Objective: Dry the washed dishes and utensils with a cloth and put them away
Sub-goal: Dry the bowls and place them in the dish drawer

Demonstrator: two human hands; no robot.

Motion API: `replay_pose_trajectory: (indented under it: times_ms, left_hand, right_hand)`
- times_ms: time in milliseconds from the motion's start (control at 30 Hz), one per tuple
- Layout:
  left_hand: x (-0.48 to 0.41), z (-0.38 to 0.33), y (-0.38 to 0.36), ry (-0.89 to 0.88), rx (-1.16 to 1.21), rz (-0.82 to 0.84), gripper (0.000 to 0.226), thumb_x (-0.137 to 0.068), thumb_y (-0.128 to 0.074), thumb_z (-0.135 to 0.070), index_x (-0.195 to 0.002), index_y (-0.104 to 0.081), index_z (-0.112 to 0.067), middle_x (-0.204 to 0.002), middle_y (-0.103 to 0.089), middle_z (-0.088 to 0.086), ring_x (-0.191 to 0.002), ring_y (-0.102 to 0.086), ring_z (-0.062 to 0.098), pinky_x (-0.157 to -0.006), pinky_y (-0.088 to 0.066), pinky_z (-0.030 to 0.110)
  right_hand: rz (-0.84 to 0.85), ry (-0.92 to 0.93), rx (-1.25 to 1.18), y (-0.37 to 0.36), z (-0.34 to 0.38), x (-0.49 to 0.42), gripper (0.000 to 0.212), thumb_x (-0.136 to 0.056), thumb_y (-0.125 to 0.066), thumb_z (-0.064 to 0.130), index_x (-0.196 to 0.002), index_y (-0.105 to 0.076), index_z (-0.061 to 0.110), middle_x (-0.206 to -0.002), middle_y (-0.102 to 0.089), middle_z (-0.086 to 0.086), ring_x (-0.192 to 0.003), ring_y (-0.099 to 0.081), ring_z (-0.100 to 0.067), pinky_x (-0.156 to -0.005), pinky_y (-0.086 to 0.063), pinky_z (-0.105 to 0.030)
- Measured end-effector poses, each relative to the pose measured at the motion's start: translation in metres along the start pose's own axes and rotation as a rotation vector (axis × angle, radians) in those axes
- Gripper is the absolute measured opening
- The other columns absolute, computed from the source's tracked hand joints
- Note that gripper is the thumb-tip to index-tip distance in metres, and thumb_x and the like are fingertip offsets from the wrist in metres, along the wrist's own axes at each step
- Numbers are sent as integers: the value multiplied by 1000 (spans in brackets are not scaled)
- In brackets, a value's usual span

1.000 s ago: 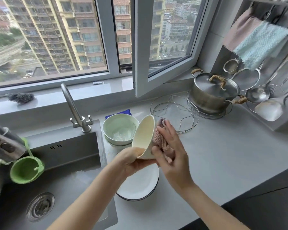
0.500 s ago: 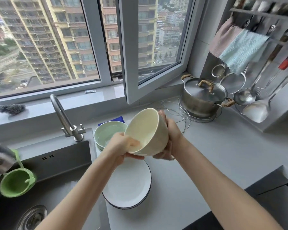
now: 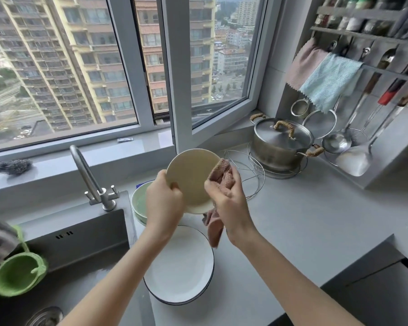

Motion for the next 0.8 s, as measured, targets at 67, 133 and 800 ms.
replay_pose_trajectory:
  times_ms: [67,133,800]
  left_hand:
    - [-5,-7,5,-48,-107,51,16,-78,-41,5,-85,-53,-4,-73,-58,7,-70,-50,29,-58,-39,35]
    - [-8,-17,9,-117,-282,130,18,-76,-41,6,-87,-53,-2,-76,-57,12,-71,-50,32,-59,-39,36]
    - [111,-27,-66,-88,452,409,86,-65,-44,-2,-143,-24,-29,-128,-40,-2,-108,-43,7,-82,-36,1]
  right_hand:
    - [-108,182,348,5,11,-2,59,-81,-62,13,-133,-42,34,-100,-64,8,-97,-63,-26,-91,-51,-42]
    - [-170,300,611,8,28,-7,62,-79,-57,0,-133,-48,30,-107,-68,2,-102,-62,-26,-90,-49,-35]
    - [-640,-268,-48,90,-24,69,17,-67,-54,2,-84,-56,6,-80,-65,-14,-67,-62,-34,-58,-55,-41]
Point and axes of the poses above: each hand's wrist, its own x-axis away from the middle knuckle, its own y-axis out of the back of the hand, z = x × y, the point moved 6 cm from there along -x, towards the middle knuckle
